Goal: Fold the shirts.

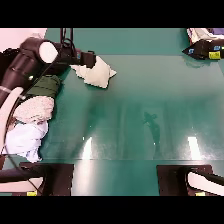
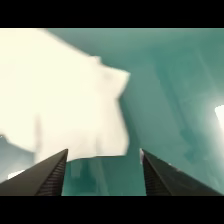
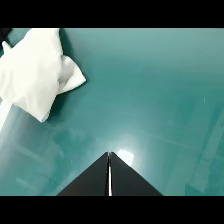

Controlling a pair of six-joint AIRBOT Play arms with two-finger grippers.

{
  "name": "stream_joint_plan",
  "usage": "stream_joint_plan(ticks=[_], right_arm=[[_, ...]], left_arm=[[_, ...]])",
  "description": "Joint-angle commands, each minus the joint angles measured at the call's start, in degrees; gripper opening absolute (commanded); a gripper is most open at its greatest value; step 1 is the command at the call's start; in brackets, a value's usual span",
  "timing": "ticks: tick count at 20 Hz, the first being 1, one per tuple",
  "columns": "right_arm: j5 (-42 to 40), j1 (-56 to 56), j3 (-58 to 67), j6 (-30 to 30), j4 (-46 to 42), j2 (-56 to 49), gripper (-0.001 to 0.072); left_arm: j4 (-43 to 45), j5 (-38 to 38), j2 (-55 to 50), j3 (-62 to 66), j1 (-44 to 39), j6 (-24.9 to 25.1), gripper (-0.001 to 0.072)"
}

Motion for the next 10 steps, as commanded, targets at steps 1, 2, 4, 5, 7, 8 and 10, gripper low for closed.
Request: stream_joint_plan(ticks=[1,2,4,5,7,8,10], right_arm=[[0.8,0.1,0.1,0.0,0.0,0.0,0.002],[0.8,0.1,0.1,0.0,0.0,0.0,0.002],[1.0,0.1,0.1,0.0,0.0,0.0,0.002],[1.0,0.1,0.1,0.0,0.0,0.0,0.002],[1.0,0.1,0.1,0.0,0.0,0.0,0.002],[1.0,0.1,0.1,0.0,0.0,0.0,0.002],[1.0,0.1,0.1,0.0,0.0,0.0,0.0021]], left_arm=[[-3.9,2.6,-9.0,0.0,6.4,-2.8,0.0552],[-7.1,3.9,-11.5,0.0,7.4,-1.4,0.0552],[-11.0,6.3,-15.1,0.0,7.8,2.4,0.0551],[-12.4,7.5,-16.2,0.0,7.6,3.8,0.0551],[-14.5,8.9,-17.3,0.0,7.4,4.6,0.055],[-14.5,9.2,-17.4,0.0,7.4,4.6,0.0459],[-14.5,7.9,-17.1,1.1,7.5,4.7,0.0035]])
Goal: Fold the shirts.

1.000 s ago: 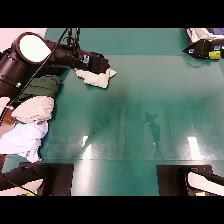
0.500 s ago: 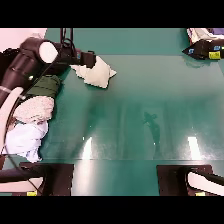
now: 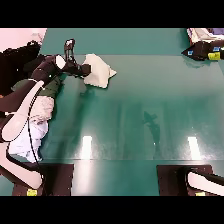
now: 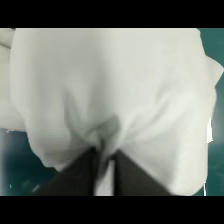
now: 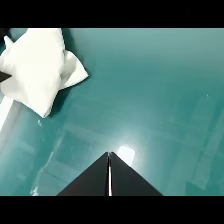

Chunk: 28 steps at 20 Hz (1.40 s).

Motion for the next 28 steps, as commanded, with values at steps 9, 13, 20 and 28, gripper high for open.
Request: stream_joint_plan(ticks=[9,13,20,28], right_arm=[[-7.6,0.0,0.1,0.0,0.3,11.1,0.002],[-11.1,0.0,0.1,0.0,0.3,16.5,0.0021],[-9.4,0.0,0.1,0.0,0.3,18.9,0.0021],[-6.0,0.0,0.1,0.0,0.3,18.8,0.002]], left_arm=[[-6.3,-18.3,14.6,28.5,0.2,10.0,0.0025],[-12.6,-29.1,24.0,28.7,-4.8,16.7,0.0025],[-12.5,-26.8,22.9,12.3,-24.2,19.1,0.0037],[-2.6,-25.2,19.5,7.5,-14.2,12.6,0.0665]])
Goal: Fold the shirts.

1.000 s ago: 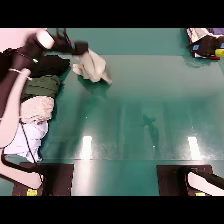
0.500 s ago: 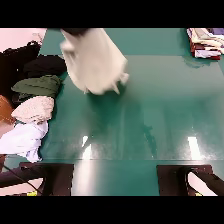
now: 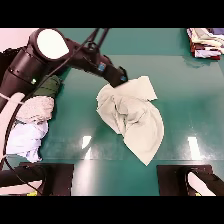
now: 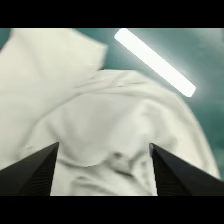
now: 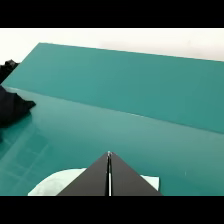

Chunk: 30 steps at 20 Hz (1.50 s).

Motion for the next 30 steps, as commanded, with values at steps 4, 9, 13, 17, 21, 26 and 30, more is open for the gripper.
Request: stream_joint_plan(ticks=[4,9,13,17,21,26,30], right_arm=[[2.4,0.0,0.0,0.0,0.0,-0.4,0.002],[6.7,0.0,0.0,0.0,0.1,-3.0,0.002],[10.8,0.0,0.0,0.0,0.0,-6.3,0.002],[11.6,0.0,0.0,0.0,0.1,-9.1,0.002],[11.7,0.0,0.0,0.0,0.0,-11.2,0.0021],[15.1,-0.9,0.0,0.0,-0.8,-13.6,0.002],[20.0,-2.5,-1.8,3.6,-11.9,-15.8,0.0021]], left_arm=[[4.5,1.9,-2.6,-9.4,16.3,-7.1,0.0664],[-8.5,6.4,-15.3,-14.3,20.0,-2.7,0.0664],[-14.1,12.5,-21.6,-13.9,18.8,0.8,0.0665],[-17.6,13.4,-24.1,-13.9,18.7,3.0,0.0664],[-18.9,13.6,-24.2,-13.7,16.2,7.1,0.0398],[-18.4,14.1,-24.1,-13.4,15.7,7.0,0.0097],[-18.2,6.7,-23.8,-5.4,19.1,7.0,0.0025]])
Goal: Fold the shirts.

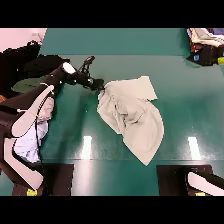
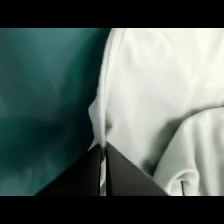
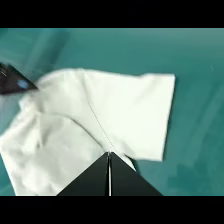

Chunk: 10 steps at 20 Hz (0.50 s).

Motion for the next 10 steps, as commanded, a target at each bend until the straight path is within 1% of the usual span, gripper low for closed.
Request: stream_joint_plan(ticks=[1,2,3,4,5,6,8,10], right_arm=[[3.5,-1.2,-3.8,2.3,-8.9,-1.4,0.0021],[3.0,-1.5,-6.9,2.3,-10.1,-1.3,0.0021],[2.2,-1.6,-11.1,2.3,-10.3,-1.3,0.0097],[0.3,-1.2,-15.8,2.3,-9.9,-1.4,0.0358],[-2.1,-0.5,-20.1,2.2,-8.9,-2.0,0.0457],[-4.5,0.5,-23.5,1.8,-7.0,-3.3,0.0454],[-9.5,3.4,-27.7,-1.2,-1.9,-7.4,0.0453],[-13.6,6.3,-28.5,-2.5,1.7,-12.3,0.0453]], left_arm=[[0.2,-6.0,0.6,7.0,2.8,0.2,0.0026],[0.2,-7.8,0.8,9.9,3.7,0.2,0.0026],[0.3,-9.2,0.9,12.4,4.3,0.2,0.0026],[0.4,-10.3,1.1,14.7,4.5,0.2,0.0026],[0.7,-11.0,1.2,16.2,4.5,0.2,0.0026],[0.6,-11.2,1.2,17.1,4.5,0.2,0.0026],[0.7,-11.6,1.2,17.4,4.4,0.2,0.0026],[1.9,-13.5,1.2,17.4,4.4,0.2,0.0026]])
